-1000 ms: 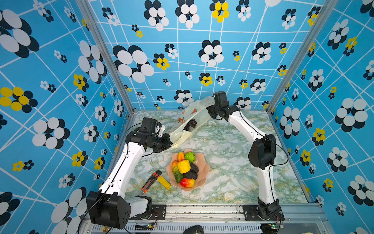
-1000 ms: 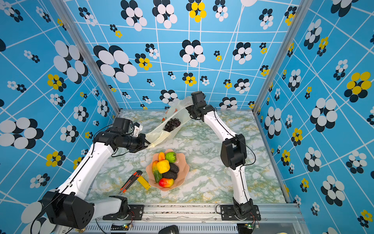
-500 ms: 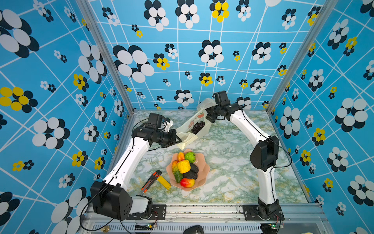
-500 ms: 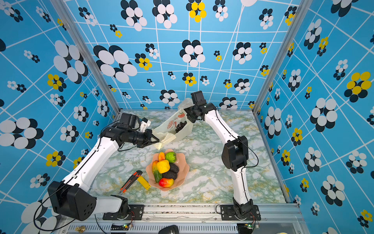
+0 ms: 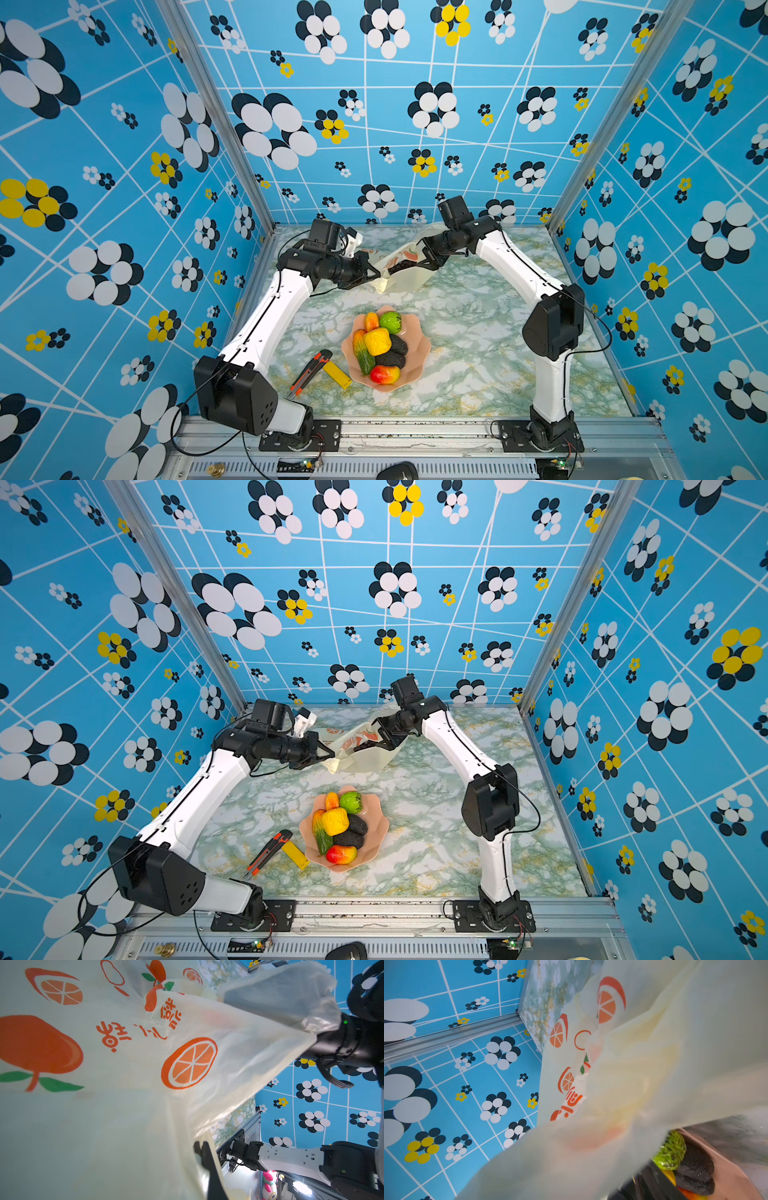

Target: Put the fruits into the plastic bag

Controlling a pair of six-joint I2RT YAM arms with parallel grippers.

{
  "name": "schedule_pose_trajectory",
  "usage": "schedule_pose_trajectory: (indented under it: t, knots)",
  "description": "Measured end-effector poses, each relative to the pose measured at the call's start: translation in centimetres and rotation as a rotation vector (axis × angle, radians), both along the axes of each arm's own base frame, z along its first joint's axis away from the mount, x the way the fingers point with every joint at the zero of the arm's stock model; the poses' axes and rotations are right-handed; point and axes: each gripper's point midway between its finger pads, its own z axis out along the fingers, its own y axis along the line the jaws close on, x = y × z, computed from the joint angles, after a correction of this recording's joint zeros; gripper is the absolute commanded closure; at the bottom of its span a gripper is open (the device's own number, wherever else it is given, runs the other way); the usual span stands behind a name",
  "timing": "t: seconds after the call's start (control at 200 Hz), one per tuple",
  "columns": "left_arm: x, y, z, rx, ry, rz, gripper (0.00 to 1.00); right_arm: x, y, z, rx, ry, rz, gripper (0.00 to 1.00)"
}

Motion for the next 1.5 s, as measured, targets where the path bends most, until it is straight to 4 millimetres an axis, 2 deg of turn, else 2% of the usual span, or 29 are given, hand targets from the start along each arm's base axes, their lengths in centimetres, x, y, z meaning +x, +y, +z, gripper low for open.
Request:
schedule_pose_trajectory:
  t: [0.1,0.465,0.585,0.65,0.76,0.865,1.035,1.155,1.29,1.38,1.5]
  knots:
    - [0.1,0.0,-0.2,0.001,0.004,0.000,1.00,-1.0,-0.5,0.9,-0.001,-0.011,0.007,0.45]
    - [0.3,0.3,-0.3,0.011,0.003,0.012,1.00,-3.7,-3.1,-1.7,-0.139,0.072,0.044,0.39]
    - [1.1,1.5,-0.1,0.021,-0.006,0.056,1.00,-4.4,-4.8,-1.4,-0.200,0.100,0.087,0.39]
    - [2.0,2.4,0.5,0.019,-0.015,0.092,1.00,-3.5,-5.1,0.0,-0.219,0.078,0.118,0.39]
    - [3.7,3.1,2.1,0.007,-0.049,0.125,1.00,-1.1,-4.2,2.1,-0.211,-0.005,0.173,0.41]
    - [4.9,2.8,3.2,-0.010,-0.076,0.131,1.00,1.7,-4.0,2.1,-0.214,-0.084,0.165,0.34]
    - [5.4,1.2,4.1,-0.086,-0.077,0.119,1.00,5.3,-8.7,-0.4,-0.438,-0.123,0.020,0.33]
    - [5.2,0.0,4.2,-0.126,-0.062,0.109,1.00,5.1,-9.7,-1.4,-0.529,-0.121,-0.023,0.36]
    - [5.4,-0.3,4.3,-0.144,-0.055,0.114,1.00,4.5,-9.5,-1.5,-0.576,-0.130,-0.008,0.43]
    - [5.7,-0.3,3.9,-0.145,-0.042,0.119,1.00,4.2,-9.7,-1.5,-0.627,-0.151,0.023,0.59]
    - [6.2,-0.4,3.2,-0.143,-0.023,0.124,1.00,3.6,-10.1,-1.2,-0.680,-0.178,0.047,0.59]
